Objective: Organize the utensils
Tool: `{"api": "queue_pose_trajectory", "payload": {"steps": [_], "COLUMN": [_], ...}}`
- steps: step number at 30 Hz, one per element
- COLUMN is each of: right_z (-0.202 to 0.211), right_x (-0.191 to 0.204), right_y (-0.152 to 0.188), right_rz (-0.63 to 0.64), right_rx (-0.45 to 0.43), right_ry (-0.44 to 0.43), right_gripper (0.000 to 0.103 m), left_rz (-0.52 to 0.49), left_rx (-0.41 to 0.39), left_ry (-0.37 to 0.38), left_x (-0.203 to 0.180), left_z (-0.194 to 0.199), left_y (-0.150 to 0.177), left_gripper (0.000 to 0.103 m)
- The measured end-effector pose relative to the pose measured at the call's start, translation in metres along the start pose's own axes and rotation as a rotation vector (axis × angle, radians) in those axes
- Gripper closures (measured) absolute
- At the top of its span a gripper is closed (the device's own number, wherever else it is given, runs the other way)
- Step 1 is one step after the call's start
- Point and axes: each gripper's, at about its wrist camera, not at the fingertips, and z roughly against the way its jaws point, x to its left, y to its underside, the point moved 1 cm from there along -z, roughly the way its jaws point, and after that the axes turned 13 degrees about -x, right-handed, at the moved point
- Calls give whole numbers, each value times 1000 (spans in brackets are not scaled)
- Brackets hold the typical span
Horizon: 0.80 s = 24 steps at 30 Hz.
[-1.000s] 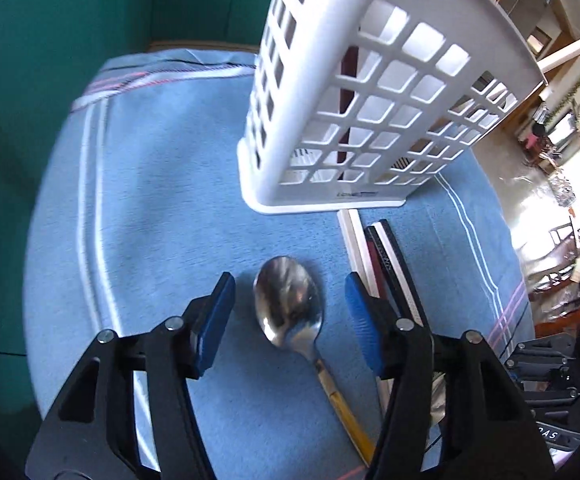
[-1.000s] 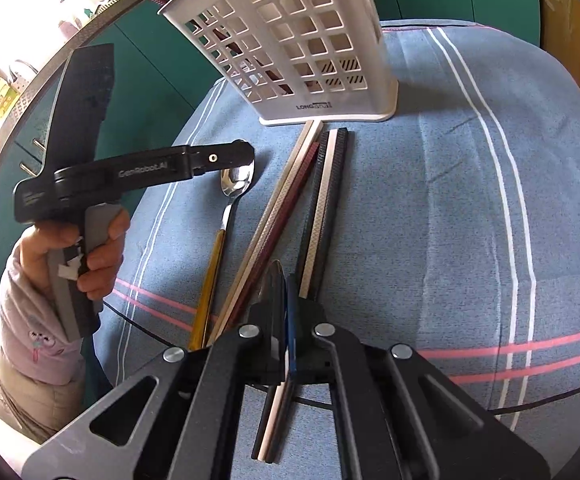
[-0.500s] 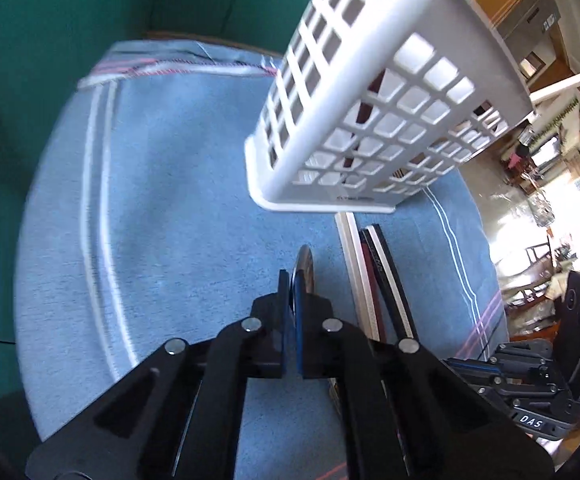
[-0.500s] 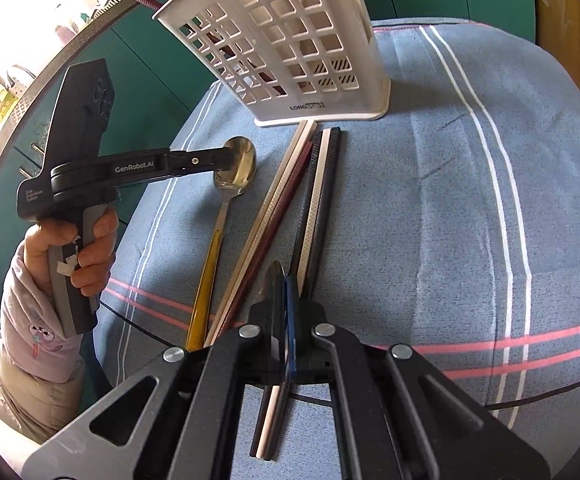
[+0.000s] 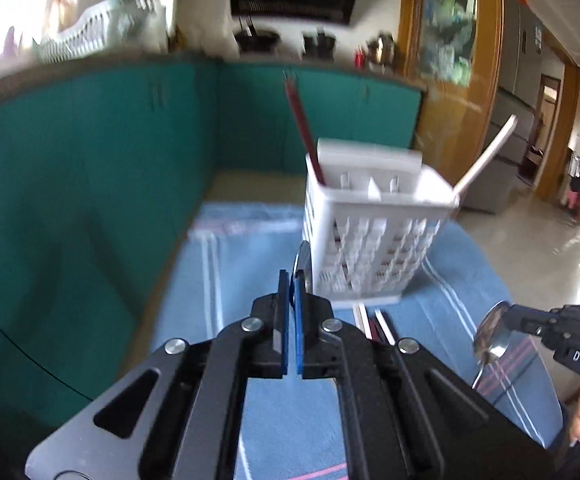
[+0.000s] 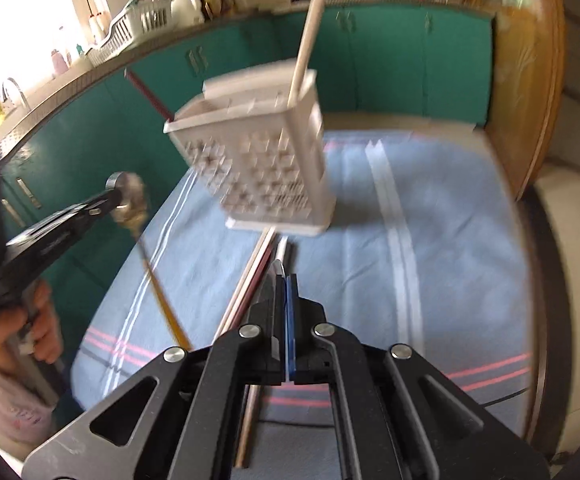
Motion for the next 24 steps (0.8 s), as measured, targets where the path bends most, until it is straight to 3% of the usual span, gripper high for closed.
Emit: {"api": "queue_pose_trajectory", "payload": {"steps": [7,12,17,24], "right_z": [32,40,22,-36], "right_x": [14,34,45,48], "right_y": [-64,-126,-173,-184], "right_rz": [133,216,272,308], "right_rx": [-221,-383,-476,-439], "right_ry": [110,180,280,351], "right_gripper": [102,102,102,102], "left_rz": [13,-20,-61,-64], "left_rx": [-275,-414,-469,-442], "left_ry": [-56,-86,-113,-186], "left_x": [8,-1,-12,-7], "left_z": [60,64,39,-16], "left_y": [-73,-124,-166,-165], "left_gripper": [101,101,101,101]}}
